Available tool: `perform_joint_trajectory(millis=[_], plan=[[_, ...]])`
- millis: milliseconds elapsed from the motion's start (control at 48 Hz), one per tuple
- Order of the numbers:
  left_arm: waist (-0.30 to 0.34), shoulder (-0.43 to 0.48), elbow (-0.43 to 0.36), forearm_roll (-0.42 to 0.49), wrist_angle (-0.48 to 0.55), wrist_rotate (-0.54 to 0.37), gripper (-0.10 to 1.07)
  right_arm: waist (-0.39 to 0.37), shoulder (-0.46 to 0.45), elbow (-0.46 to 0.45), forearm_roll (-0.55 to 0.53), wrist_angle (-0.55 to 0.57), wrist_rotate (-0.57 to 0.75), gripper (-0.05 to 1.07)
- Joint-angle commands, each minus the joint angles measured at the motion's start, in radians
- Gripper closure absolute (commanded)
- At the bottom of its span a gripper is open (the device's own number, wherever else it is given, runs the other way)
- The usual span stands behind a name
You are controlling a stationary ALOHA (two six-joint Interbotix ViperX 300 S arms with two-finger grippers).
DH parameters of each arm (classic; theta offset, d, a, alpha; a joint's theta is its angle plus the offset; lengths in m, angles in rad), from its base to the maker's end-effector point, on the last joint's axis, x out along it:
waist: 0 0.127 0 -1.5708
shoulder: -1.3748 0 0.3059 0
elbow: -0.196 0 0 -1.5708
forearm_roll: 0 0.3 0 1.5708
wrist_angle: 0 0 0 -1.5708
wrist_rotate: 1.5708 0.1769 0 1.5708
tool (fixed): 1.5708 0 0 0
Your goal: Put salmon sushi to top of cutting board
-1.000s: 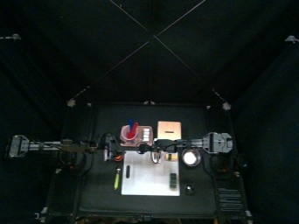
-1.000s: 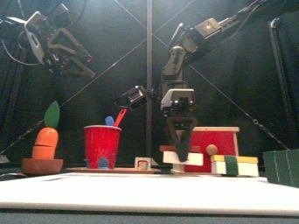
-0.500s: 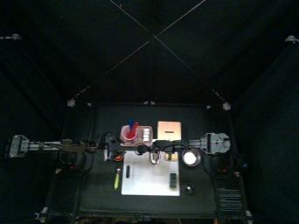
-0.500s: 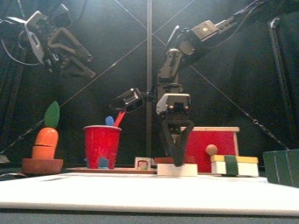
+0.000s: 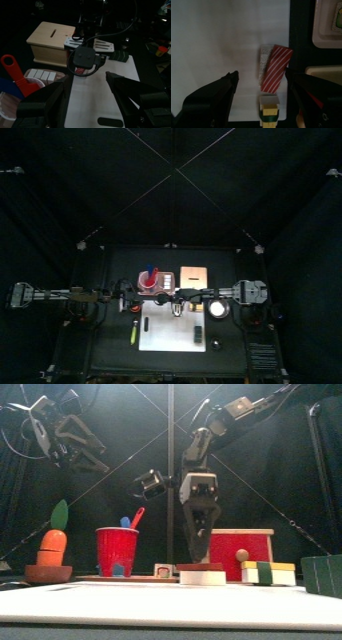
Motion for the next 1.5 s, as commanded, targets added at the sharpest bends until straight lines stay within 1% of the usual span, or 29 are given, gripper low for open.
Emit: perform_joint_trajectory(millis=[0, 62, 208, 396, 583, 667, 750, 854, 958, 1083, 1146, 1229, 1354, 1479], plan=[[0.002, 0.0, -0.028, -0.005, -0.023, 0.002, 0.04, 0.0, -0.101, 0.003, 0.035, -0.006, 0.009, 0.01], [0.002, 0.0, -0.028, -0.006, -0.035, 0.002, 0.04, 0.0, -0.135, 0.02, 0.064, -0.017, 0.011, 0.01], [0.003, 0.0, -0.031, -0.009, -0.06, 0.003, 0.04, 0.0, -0.215, 0.084, 0.155, -0.083, 0.012, 0.01], [0.005, 0.0, -0.041, -0.006, -0.061, 0.003, 0.04, -0.005, -0.319, 0.216, 0.268, -0.192, 0.015, 0.01], [0.003, 0.0, -0.046, -0.005, -0.061, 0.006, 0.04, -0.017, -0.433, 0.353, 0.387, -0.36, 0.012, 0.01], [0.003, 0.0, -0.048, -0.003, -0.066, 0.006, 0.04, -0.017, -0.48, 0.399, 0.411, -0.437, 0.009, 0.01], [0.005, 0.0, -0.048, -0.003, -0.078, 0.006, 0.04, -0.017, -0.537, 0.446, 0.428, -0.546, 0.009, 0.01], [0.005, 0.0, -0.048, -0.003, -0.087, 0.008, 0.04, -0.017, -0.598, 0.494, 0.433, -0.653, 0.009, 0.01], [0.003, 0.002, -0.048, -0.003, -0.091, 0.008, 0.04, -0.011, -0.643, 0.541, 0.425, -0.729, 0.003, 0.01], [0.003, 0.002, -0.046, -0.003, -0.095, 0.014, 0.04, 0.0, -0.675, 0.609, 0.371, -0.818, 0.002, 0.01], [0.005, 0.0, -0.046, -0.003, -0.1, 0.023, 0.04, 0.035, -0.684, 0.64, 0.336, -0.868, 0.0, 0.01], [0.003, 0.002, -0.049, -0.006, -0.109, 0.038, 0.04, 0.069, -0.689, 0.664, 0.282, -0.899, 0.002, 0.01], [0.003, 0.002, -0.052, -0.008, -0.12, 0.052, 0.04, 0.109, -0.69, 0.678, 0.229, -0.905, 0.005, 0.01], [0.003, 0.006, -0.055, -0.009, -0.12, 0.055, 0.04, 0.121, -0.703, 0.687, 0.232, -0.89, 0.008, 0.01]])
